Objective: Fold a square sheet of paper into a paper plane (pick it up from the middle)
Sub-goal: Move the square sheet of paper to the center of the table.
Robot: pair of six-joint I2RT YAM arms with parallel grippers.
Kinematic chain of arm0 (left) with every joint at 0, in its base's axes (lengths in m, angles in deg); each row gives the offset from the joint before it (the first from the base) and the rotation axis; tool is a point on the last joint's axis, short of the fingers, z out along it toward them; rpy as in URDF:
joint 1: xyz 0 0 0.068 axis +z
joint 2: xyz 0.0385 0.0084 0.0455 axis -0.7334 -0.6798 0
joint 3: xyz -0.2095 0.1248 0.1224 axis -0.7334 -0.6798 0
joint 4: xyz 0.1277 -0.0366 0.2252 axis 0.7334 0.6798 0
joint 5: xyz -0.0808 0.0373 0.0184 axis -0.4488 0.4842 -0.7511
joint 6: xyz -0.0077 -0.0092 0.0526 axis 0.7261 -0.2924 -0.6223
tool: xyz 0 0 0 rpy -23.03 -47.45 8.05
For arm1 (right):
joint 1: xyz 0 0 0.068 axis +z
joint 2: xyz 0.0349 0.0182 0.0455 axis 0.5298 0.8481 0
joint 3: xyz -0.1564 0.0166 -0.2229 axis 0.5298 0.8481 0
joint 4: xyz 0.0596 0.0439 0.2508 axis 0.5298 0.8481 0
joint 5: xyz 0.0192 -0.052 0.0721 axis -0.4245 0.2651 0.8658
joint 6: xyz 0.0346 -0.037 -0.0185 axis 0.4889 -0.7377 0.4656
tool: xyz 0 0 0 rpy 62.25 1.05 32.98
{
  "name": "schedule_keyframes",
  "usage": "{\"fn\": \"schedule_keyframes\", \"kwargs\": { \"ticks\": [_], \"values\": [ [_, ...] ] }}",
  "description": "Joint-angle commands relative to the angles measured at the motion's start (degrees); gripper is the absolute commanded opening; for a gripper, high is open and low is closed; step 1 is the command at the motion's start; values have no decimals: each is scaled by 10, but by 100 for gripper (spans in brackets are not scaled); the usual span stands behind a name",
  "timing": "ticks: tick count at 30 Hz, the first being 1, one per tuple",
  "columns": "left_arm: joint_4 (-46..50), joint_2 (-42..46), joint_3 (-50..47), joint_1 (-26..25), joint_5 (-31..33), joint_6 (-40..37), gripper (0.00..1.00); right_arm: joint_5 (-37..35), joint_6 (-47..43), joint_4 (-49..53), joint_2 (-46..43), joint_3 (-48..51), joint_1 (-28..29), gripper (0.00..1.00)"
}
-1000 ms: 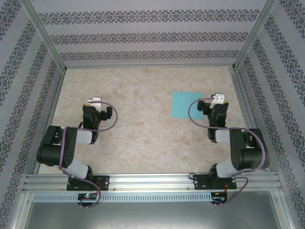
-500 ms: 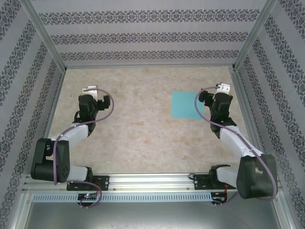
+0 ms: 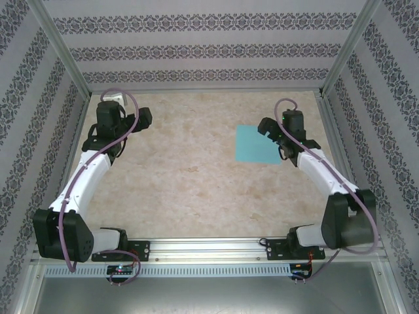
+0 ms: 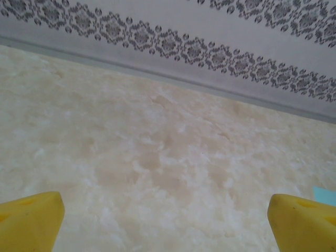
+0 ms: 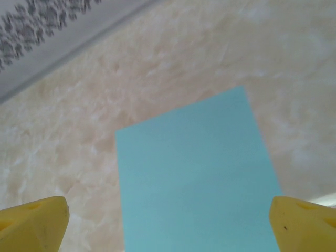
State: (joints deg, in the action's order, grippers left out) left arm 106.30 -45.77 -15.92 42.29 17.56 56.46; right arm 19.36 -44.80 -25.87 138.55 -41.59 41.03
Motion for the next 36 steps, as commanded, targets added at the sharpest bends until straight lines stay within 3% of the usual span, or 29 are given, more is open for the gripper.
{"fn": "schedule_keyframes", "kwargs": {
  "ticks": [1,12,19,29,36],
  "values": [
    [73,6,8,4,-33,24,100,28,45,43,58,-42,20,98],
    [88,-24,30,3,-45,15,100,3,45,117,274,-216,74,96],
    [83,-33,28,3,-52,18,100,-13,34,167,350,-274,83,96],
    [88,-51,38,4,-54,19,100,-1,97,196,318,-176,122,96],
    [90,-62,34,3,-52,24,100,-9,226,200,247,-68,245,97]
  ]
}}
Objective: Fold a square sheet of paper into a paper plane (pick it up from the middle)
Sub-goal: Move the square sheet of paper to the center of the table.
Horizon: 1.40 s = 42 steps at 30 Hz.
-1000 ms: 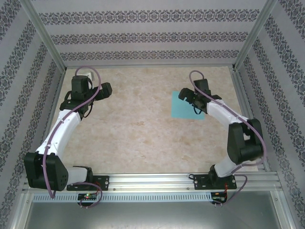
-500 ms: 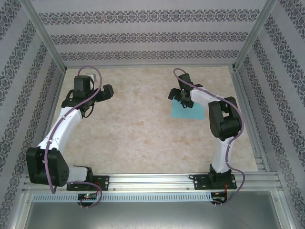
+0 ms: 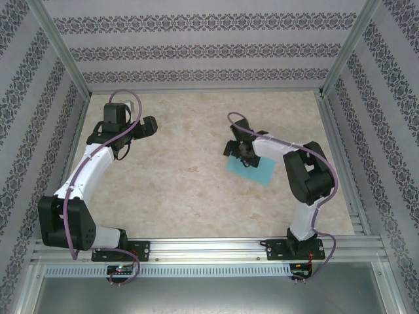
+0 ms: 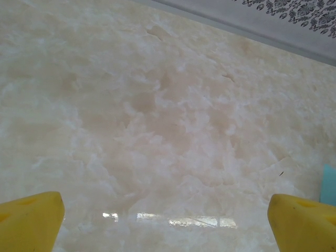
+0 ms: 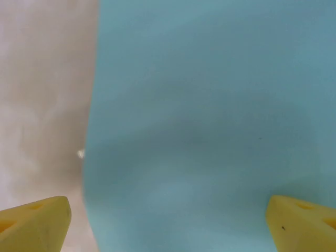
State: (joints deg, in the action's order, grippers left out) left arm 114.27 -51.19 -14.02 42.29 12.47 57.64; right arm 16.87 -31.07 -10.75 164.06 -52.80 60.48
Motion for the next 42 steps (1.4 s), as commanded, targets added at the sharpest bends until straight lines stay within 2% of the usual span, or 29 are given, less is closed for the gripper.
{"fn": "schedule_keyframes", "kwargs": {
  "ticks": [1,4,6,11,17,21,28,34,42],
  "values": [
    [10,-10,15,4,-2,13,100,8,104,55,-17,54,75,96],
    [10,-13,12,3,-4,18,100,-31,124,90,-41,60,133,96],
    [8,-15,11,4,-6,19,100,-56,114,124,-50,40,149,97],
    [14,-13,13,3,-5,22,100,-103,76,187,-82,-36,146,98],
    [17,-13,13,3,-4,22,100,-98,146,144,-119,6,111,98],
    [24,-21,20,3,-4,21,100,-48,92,78,-83,-32,91,93],
    [26,-24,21,4,-3,21,100,-7,50,80,25,-129,92,84],
    [30,-32,24,3,-7,22,100,9,39,101,83,-168,102,83],
    [38,-37,26,4,-6,23,100,41,21,126,110,-168,135,83]
  ]
}}
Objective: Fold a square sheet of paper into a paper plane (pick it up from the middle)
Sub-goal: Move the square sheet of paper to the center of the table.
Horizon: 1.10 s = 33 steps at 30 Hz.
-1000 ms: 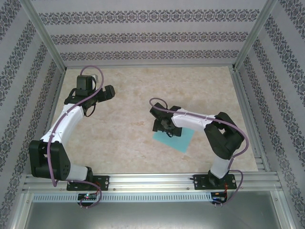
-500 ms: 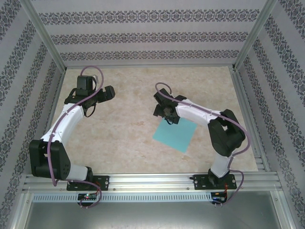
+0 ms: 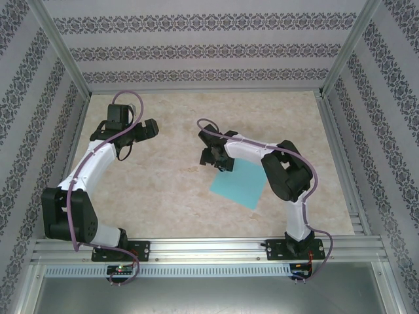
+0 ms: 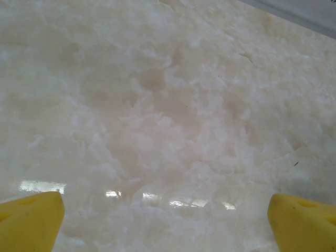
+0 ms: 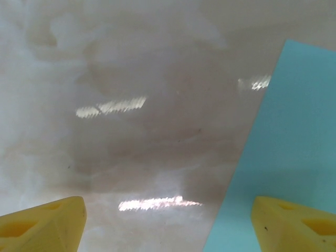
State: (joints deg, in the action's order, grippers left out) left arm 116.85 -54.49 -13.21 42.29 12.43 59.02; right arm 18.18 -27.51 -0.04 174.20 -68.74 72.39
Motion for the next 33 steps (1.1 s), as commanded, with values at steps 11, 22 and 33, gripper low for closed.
{"fn": "schedule_keyframes", "kwargs": {
  "ticks": [11,22,33],
  "values": [
    [20,-9,18,3,-9,13,100,36,-20,44,-79,52,67,84],
    [24,-16,22,3,-21,16,100,-50,-93,146,-200,132,-2,98],
    [31,-26,28,3,-22,13,100,-11,-104,108,-134,139,-4,98]
  ]
}}
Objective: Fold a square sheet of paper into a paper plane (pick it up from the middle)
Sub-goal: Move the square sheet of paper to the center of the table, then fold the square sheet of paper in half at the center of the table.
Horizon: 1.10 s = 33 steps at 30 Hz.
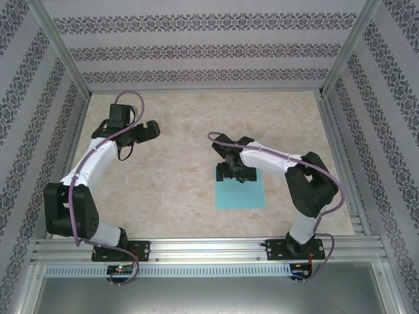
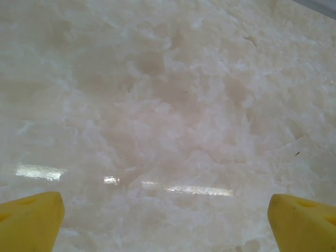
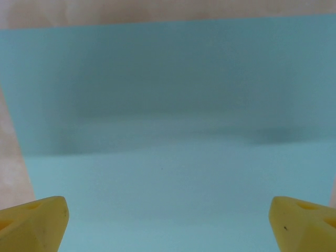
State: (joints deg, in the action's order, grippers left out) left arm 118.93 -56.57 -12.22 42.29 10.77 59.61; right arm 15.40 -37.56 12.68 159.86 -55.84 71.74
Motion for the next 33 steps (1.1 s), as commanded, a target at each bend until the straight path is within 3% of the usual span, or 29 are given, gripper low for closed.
{"fn": "schedule_keyframes", "kwargs": {
  "ticks": [1,17,33],
  "values": [
    [11,-8,19,3,-7,7,100,22,-4,-25,14,12,3,98],
    [14,-25,26,4,-11,5,100,46,-4,-70,76,73,-14,97],
    [19,-27,26,4,-14,6,100,22,0,-68,56,70,-16,84]
  ]
}}
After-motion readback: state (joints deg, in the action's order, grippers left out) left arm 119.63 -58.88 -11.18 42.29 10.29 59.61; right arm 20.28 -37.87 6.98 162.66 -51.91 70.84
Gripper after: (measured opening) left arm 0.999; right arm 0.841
